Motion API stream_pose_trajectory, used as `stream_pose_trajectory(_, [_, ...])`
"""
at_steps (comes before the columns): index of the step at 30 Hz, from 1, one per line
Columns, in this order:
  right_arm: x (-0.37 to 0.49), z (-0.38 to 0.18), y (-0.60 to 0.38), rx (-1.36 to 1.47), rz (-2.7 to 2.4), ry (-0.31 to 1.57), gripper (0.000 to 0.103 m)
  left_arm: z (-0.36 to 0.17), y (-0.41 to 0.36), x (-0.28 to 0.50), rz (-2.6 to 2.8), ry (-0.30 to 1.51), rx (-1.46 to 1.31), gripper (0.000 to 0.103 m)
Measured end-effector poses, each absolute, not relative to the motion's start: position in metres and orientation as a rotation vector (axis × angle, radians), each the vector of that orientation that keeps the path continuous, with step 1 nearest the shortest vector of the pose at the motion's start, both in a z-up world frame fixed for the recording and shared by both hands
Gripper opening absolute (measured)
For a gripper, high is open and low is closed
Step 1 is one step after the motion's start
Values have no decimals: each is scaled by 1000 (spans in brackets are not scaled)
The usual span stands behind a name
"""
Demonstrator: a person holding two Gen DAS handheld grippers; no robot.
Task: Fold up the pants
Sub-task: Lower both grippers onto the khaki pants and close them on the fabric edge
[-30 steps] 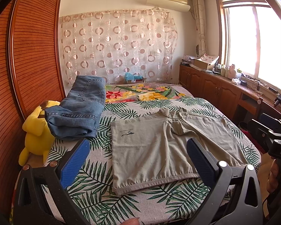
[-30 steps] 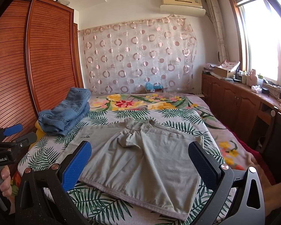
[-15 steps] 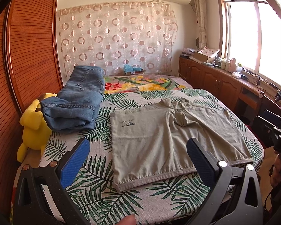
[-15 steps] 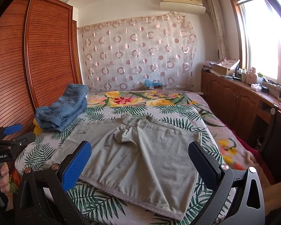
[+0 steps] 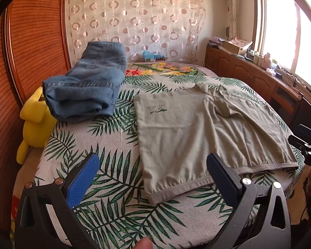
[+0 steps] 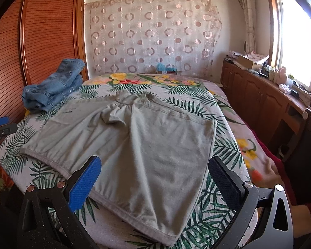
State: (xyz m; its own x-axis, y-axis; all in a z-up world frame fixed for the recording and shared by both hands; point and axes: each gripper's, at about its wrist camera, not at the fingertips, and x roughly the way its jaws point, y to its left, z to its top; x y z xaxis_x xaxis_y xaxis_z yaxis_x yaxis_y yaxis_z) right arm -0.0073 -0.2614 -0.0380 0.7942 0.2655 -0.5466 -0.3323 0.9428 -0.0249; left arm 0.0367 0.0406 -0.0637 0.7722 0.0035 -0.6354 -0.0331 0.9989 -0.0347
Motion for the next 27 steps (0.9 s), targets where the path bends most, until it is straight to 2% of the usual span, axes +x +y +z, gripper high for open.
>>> stream_pose_trajectory(10, [8, -52, -260, -155, 309, 670, 103, -93, 58, 37, 10, 756, -77, 103])
stream_pose_trajectory(12, [9, -51, -263, -155, 306, 694, 103, -98, 62, 35, 1, 769, -90, 97])
stream_pose_trajectory(14, [12, -50, -262, -162, 300, 725, 103, -102, 65, 35, -14, 783, -108, 95])
stream_pose_trajectory(16, [11, -45, -264, -147, 313, 738, 103, -104, 67, 33, -33, 791, -131, 86])
stream_pose_trajectory(17, [11, -44, -262, -150, 314, 737, 103, -106, 69, 33, -46, 801, -145, 74])
stream_pose_trajectory(21, [10, -36, -261, -150, 308, 739, 103, -110, 71, 29, -57, 811, -157, 54])
stream_pose_trajectory(24, [9, -31, -261, -154, 314, 744, 103, -110, 70, 26, -78, 811, -156, 42])
stream_pose_trajectory(27, [8, -28, -262, -155, 321, 732, 103, -110, 68, 23, -93, 812, -151, 35])
